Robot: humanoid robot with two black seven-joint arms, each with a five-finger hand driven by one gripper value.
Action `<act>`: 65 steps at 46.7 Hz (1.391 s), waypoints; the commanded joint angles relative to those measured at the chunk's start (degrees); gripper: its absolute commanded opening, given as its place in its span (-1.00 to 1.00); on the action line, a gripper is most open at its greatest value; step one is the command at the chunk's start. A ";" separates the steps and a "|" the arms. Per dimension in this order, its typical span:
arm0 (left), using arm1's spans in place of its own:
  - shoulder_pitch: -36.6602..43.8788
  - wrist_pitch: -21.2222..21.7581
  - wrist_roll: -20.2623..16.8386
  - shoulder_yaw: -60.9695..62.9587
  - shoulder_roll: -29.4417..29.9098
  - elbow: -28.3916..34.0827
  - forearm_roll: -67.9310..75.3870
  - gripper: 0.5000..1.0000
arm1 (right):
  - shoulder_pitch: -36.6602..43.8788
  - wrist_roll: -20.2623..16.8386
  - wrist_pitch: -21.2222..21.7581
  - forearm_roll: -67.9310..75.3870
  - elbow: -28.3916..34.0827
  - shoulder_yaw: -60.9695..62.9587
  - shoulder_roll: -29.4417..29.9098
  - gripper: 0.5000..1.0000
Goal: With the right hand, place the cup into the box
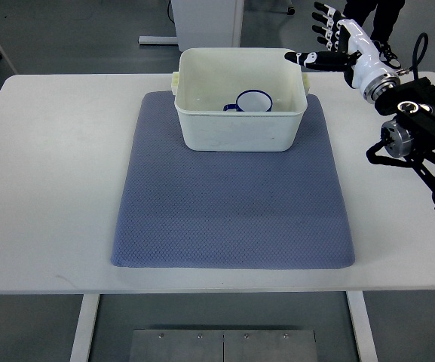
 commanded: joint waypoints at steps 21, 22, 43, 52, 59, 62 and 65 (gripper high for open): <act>-0.01 0.00 0.01 0.00 0.00 0.00 0.00 1.00 | -17.89 -7.80 4.29 -0.63 8.98 23.66 -0.70 0.94; -0.01 0.00 0.01 0.00 0.00 0.00 0.00 1.00 | -18.51 -7.89 4.37 -0.71 9.51 24.19 -0.70 0.95; -0.01 0.00 0.01 0.00 0.00 0.00 0.00 1.00 | -28.26 -5.26 4.29 -0.80 14.43 37.46 5.63 1.00; -0.01 0.00 0.01 0.00 0.00 0.00 0.00 1.00 | -30.64 -1.91 4.20 -0.71 14.08 38.60 8.53 1.00; -0.01 0.00 0.01 0.00 0.00 0.00 0.00 1.00 | -32.48 -0.24 4.20 -0.71 13.99 39.13 10.64 1.00; -0.01 0.00 0.01 0.00 0.00 0.00 0.00 1.00 | -33.19 -0.15 4.29 -0.71 13.73 39.31 12.13 1.00; -0.01 0.00 0.01 0.00 0.00 0.00 0.00 1.00 | -33.98 0.02 4.20 -0.71 13.73 39.66 13.27 1.00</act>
